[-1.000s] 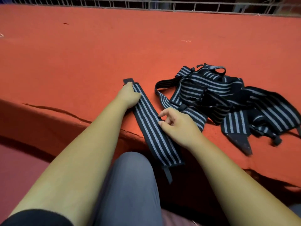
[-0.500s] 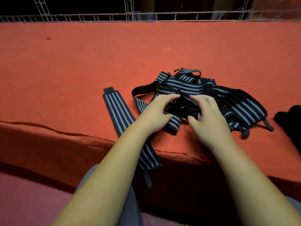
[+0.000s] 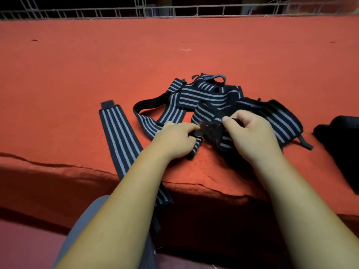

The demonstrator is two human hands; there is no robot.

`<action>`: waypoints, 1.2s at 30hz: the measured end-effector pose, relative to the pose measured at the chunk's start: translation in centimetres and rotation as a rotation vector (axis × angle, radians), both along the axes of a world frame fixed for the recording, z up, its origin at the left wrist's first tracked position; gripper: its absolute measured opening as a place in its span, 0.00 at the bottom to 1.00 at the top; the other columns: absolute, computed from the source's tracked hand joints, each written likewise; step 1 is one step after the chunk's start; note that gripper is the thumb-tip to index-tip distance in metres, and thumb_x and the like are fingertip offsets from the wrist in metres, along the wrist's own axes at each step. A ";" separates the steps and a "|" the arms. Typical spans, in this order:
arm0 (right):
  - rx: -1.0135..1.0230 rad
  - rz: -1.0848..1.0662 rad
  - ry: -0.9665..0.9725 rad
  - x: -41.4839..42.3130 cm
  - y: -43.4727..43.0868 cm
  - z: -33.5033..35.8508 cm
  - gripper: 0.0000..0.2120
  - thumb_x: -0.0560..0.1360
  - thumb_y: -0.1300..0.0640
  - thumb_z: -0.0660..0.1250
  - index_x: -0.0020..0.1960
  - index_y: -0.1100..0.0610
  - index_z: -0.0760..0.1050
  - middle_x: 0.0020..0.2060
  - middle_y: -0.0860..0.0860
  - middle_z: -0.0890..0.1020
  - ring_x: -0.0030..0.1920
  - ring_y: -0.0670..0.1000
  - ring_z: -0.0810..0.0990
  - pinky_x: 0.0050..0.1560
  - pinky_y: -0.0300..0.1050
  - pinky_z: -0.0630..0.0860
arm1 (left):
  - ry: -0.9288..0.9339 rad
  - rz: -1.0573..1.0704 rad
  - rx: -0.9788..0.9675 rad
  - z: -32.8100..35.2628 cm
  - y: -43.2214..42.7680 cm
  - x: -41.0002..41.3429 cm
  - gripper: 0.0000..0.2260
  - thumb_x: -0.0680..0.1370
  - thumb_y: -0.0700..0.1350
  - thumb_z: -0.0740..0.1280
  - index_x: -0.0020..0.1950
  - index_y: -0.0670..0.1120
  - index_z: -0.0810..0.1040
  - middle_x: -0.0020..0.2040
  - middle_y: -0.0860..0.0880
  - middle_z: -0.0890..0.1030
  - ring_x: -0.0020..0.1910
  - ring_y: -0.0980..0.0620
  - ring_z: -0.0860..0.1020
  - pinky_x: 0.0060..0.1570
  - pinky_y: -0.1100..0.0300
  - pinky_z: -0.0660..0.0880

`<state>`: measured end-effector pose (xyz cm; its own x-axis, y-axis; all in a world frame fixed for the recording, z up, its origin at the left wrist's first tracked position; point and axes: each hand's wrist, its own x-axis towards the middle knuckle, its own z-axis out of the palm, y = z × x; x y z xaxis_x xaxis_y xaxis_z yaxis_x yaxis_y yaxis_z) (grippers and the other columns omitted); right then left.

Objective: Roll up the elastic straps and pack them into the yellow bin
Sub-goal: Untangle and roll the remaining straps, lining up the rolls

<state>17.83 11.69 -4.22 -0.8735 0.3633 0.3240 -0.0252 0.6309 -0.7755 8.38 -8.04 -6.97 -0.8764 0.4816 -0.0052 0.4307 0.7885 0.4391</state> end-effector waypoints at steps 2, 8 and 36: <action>-0.120 0.007 0.045 0.4 0.2 0.2 0.15 0.81 0.46 0.70 0.40 0.54 0.78 0.29 0.44 0.77 0.32 0.45 0.74 0.37 0.46 0.69 | 0.021 -0.011 0.030 0.1 0.2 -0.1 0.27 0.74 0.54 0.57 0.72 0.72 0.71 0.69 0.61 0.80 0.70 0.44 0.73 0.71 0.40 0.73; -0.591 0.143 0.139 1.3 0.2 0.3 0.14 0.82 0.47 0.69 0.45 0.56 0.82 0.42 0.57 0.85 0.43 0.53 0.81 0.50 0.58 0.78 | 0.182 -0.171 0.254 0.8 0.6 0.9 0.35 0.72 0.65 0.71 0.79 0.67 0.68 0.72 0.60 0.74 0.73 0.50 0.73 0.74 0.44 0.72; -0.919 0.166 0.278 2.5 1.7 1.9 0.16 0.85 0.49 0.69 0.57 0.60 0.87 0.54 0.61 0.89 0.53 0.63 0.88 0.55 0.59 0.83 | 0.191 0.158 0.531 3.5 3.5 4.7 0.35 0.80 0.45 0.72 0.84 0.59 0.62 0.84 0.49 0.60 0.83 0.47 0.59 0.83 0.49 0.59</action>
